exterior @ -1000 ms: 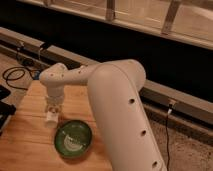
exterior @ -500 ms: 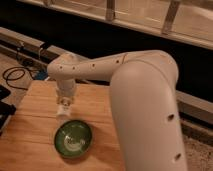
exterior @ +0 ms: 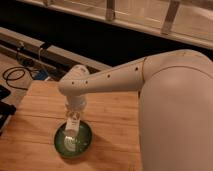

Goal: Place the bottle in the ceramic bowl

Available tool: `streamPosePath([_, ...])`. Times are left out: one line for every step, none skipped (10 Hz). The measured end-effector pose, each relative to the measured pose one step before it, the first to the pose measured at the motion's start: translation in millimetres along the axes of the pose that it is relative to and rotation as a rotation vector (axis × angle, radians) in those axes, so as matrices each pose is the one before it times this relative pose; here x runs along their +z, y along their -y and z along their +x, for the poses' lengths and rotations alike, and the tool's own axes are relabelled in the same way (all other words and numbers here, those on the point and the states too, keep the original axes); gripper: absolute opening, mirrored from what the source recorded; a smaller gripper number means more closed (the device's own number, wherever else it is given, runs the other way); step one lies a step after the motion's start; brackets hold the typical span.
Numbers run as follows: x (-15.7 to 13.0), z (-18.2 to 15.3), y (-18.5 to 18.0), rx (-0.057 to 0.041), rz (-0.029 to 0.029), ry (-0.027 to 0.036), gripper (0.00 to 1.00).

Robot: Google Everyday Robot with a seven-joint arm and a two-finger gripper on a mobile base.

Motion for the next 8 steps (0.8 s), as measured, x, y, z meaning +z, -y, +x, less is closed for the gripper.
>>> streamPosePath([2.30,11.16,-5.20,-0.01206,0.00751,-0.01291,0.00])
streamPosePath([3.04,10.92,-7.84,-0.01806,0.00768,-0.02270,0.04])
streamPosePath([2.46,4.81,-3.68,-0.01451,0.00525,-0.01667,0.05])
streamPosePath([-0.24,-0.24,0.37,-0.00149,0.00070,0.00044,0.05])
streamPosePath([0.29,-1.17,3.52,0.00571,0.00297,-0.00006,0.05])
streamPosePath([0.13,0.23,-1.51,-0.00326,-0.00038,-0.00018,0.05])
streamPosePath([0.16,0.18,-0.35,-0.00090,0.00005,-0.00033,0.05])
streamPosePath([-0.21,-0.28,0.90,0.00204,-0.00013,0.00031,0.05])
